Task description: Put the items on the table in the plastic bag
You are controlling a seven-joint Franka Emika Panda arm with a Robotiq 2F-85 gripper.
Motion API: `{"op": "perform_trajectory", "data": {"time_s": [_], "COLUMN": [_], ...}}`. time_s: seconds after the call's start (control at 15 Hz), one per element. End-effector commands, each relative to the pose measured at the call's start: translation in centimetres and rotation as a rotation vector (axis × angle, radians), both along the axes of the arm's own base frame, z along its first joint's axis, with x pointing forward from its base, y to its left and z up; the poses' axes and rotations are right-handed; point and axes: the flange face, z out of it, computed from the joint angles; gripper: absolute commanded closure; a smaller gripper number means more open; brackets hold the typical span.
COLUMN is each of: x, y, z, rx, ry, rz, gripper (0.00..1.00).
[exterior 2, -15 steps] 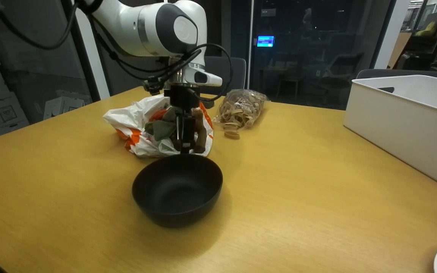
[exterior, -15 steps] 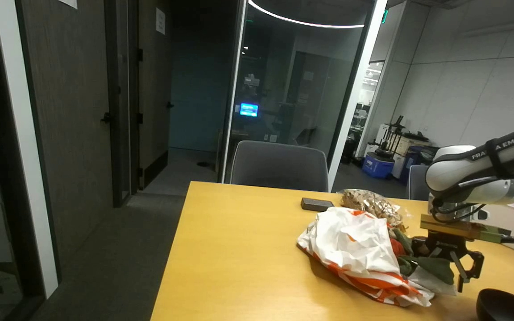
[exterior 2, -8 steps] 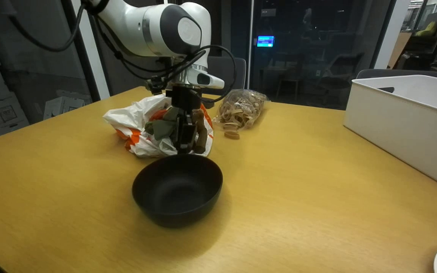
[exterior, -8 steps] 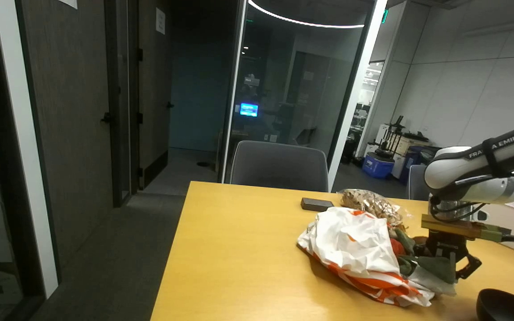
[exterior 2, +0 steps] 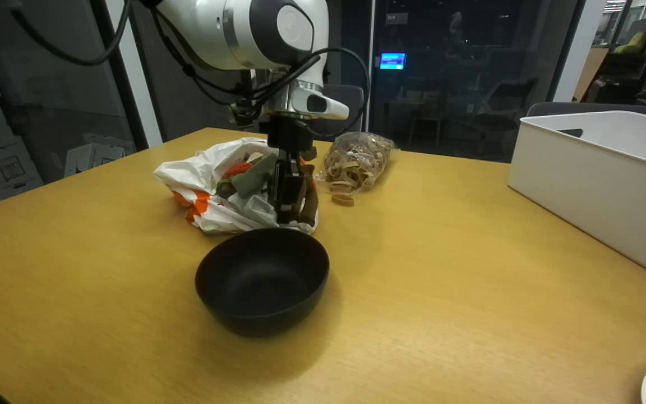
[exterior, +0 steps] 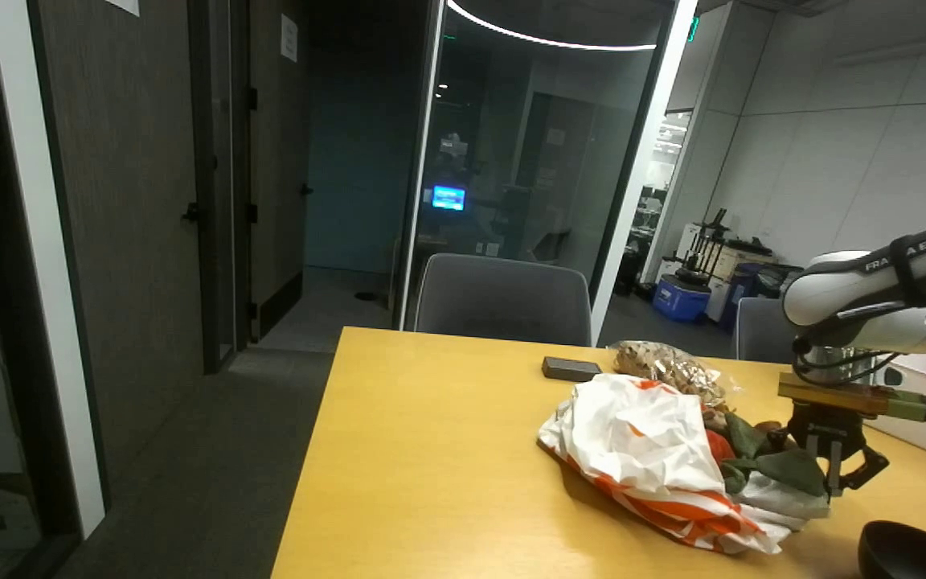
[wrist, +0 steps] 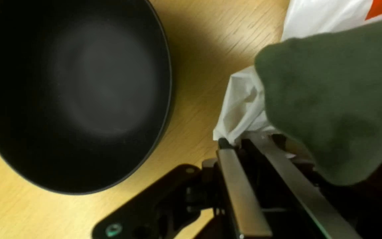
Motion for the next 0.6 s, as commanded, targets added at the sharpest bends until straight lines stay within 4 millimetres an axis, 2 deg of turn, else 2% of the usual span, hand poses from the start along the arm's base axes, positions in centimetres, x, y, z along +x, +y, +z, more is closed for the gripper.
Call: {"op": "perform_trajectory", "data": {"time_s": [0.0,0.27,0.53], "x": [-0.3,-1.0,-1.4], "y": [-1.4,-2.6,-3.0], "z": [2.7,5.6,8.3], "rx": [-0.027,-0.058,-0.108], "ry": [-0.035,-0.099,-0.148], "rz": [-0.032,-0.060,-0.064], "gripper": [0.93,0.93,0.93]}}
